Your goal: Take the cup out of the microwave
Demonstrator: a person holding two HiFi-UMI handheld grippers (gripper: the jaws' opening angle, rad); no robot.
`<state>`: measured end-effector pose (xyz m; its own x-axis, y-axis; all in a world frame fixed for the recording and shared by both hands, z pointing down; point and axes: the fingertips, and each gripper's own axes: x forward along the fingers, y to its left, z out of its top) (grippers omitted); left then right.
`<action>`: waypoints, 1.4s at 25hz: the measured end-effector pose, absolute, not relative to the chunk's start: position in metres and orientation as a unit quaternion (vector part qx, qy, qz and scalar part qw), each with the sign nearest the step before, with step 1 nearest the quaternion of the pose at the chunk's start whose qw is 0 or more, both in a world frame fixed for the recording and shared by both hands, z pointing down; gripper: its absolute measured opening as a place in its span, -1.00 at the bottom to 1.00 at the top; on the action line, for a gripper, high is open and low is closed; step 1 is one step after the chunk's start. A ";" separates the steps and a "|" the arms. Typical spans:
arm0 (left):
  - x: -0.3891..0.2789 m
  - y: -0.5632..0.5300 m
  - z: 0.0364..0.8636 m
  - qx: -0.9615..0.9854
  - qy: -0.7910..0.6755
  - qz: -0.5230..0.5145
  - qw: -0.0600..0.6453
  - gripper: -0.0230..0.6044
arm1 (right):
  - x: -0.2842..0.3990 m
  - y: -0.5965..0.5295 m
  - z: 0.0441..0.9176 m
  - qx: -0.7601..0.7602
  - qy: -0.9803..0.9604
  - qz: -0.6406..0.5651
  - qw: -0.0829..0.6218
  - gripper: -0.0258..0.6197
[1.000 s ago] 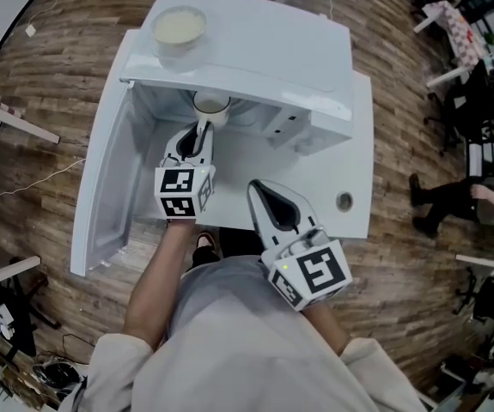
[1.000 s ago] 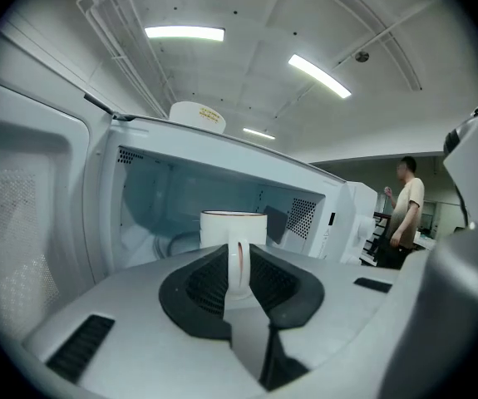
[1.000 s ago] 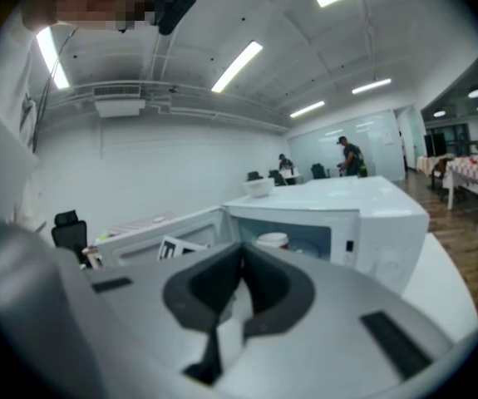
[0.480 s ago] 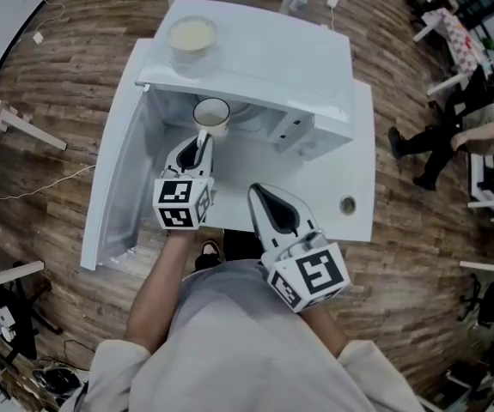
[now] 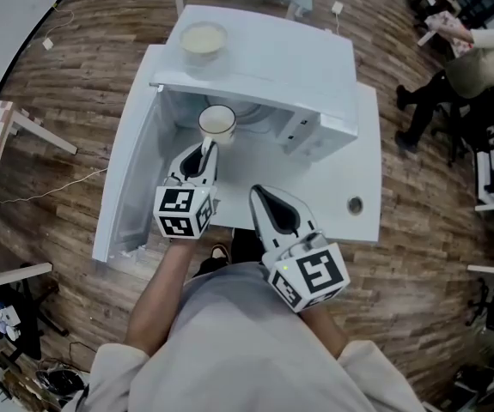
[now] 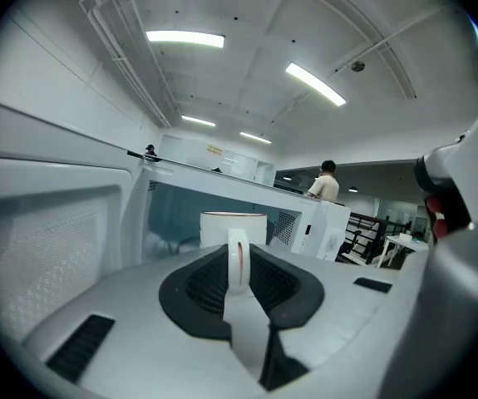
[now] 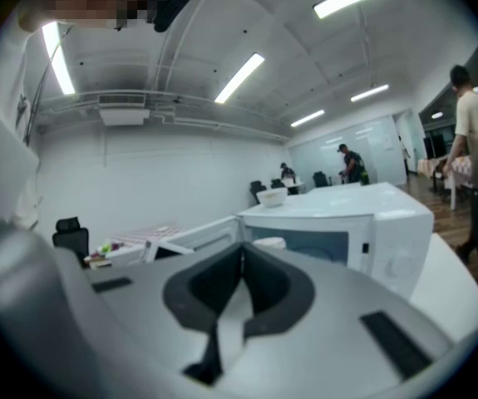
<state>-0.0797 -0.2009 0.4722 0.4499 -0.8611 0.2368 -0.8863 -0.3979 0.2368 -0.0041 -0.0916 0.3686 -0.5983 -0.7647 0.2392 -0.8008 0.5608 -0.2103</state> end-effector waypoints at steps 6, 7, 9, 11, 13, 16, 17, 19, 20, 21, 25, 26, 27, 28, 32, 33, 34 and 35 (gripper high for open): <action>-0.079 -0.183 0.449 0.844 -0.509 0.019 0.166 -0.72 | -0.011 -0.082 0.367 0.442 -0.882 0.151 0.055 -0.85; -0.079 -0.180 0.444 0.846 -0.507 0.016 0.165 -0.72 | -0.012 -0.081 0.367 0.442 -0.883 0.151 0.055 -0.85; -0.080 -0.174 0.436 0.849 -0.501 0.007 0.165 -0.72 | -0.015 -0.077 0.367 0.442 -0.883 0.151 0.054 -0.85; -0.081 -0.168 0.430 0.852 -0.496 -0.001 0.168 -0.72 | -0.017 -0.074 0.366 0.442 -0.883 0.150 0.052 -0.85; -0.083 -0.161 0.426 0.854 -0.493 -0.006 0.170 -0.72 | -0.019 -0.070 0.365 0.443 -0.883 0.148 0.051 -0.85; -0.086 -0.150 0.422 0.854 -0.490 -0.013 0.176 -0.72 | -0.019 -0.063 0.363 0.447 -0.881 0.144 0.051 -0.85; -0.087 -0.147 0.420 0.854 -0.490 -0.015 0.178 -0.72 | -0.018 -0.061 0.363 0.449 -0.881 0.143 0.051 -0.85; -0.090 -0.139 0.416 0.854 -0.488 -0.019 0.179 -0.72 | -0.017 -0.055 0.361 0.452 -0.879 0.140 0.051 -0.85; -0.091 -0.136 0.414 0.855 -0.487 -0.022 0.179 -0.72 | -0.016 -0.053 0.361 0.454 -0.879 0.138 0.051 -0.85; -0.092 -0.132 0.411 0.855 -0.485 -0.025 0.180 -0.72 | -0.015 -0.050 0.360 0.456 -0.878 0.137 0.050 -0.85; -0.095 -0.114 0.402 0.858 -0.477 -0.035 0.186 -0.72 | -0.013 -0.039 0.357 0.459 -0.877 0.133 0.048 -0.85; -0.094 -0.110 0.400 0.859 -0.474 -0.037 0.188 -0.72 | -0.013 -0.037 0.356 0.459 -0.877 0.131 0.048 -0.85; -0.094 -0.106 0.399 0.860 -0.472 -0.039 0.190 -0.72 | -0.012 -0.035 0.356 0.459 -0.878 0.129 0.048 -0.85; -0.094 -0.102 0.397 0.861 -0.470 -0.041 0.190 -0.72 | -0.012 -0.034 0.356 0.460 -0.878 0.128 0.047 -0.85; -0.097 -0.088 0.389 0.864 -0.467 -0.043 0.184 -0.72 | -0.012 -0.027 0.358 0.461 -0.877 0.127 0.050 -0.85; -0.097 -0.085 0.387 0.865 -0.466 -0.042 0.182 -0.72 | -0.012 -0.026 0.357 0.462 -0.876 0.126 0.051 -0.85; -0.097 -0.082 0.385 0.866 -0.465 -0.042 0.181 -0.72 | -0.011 -0.025 0.357 0.463 -0.876 0.124 0.052 -0.85; -0.096 -0.080 0.384 0.866 -0.464 -0.042 0.180 -0.72 | -0.009 -0.025 0.356 0.464 -0.876 0.121 0.054 -0.85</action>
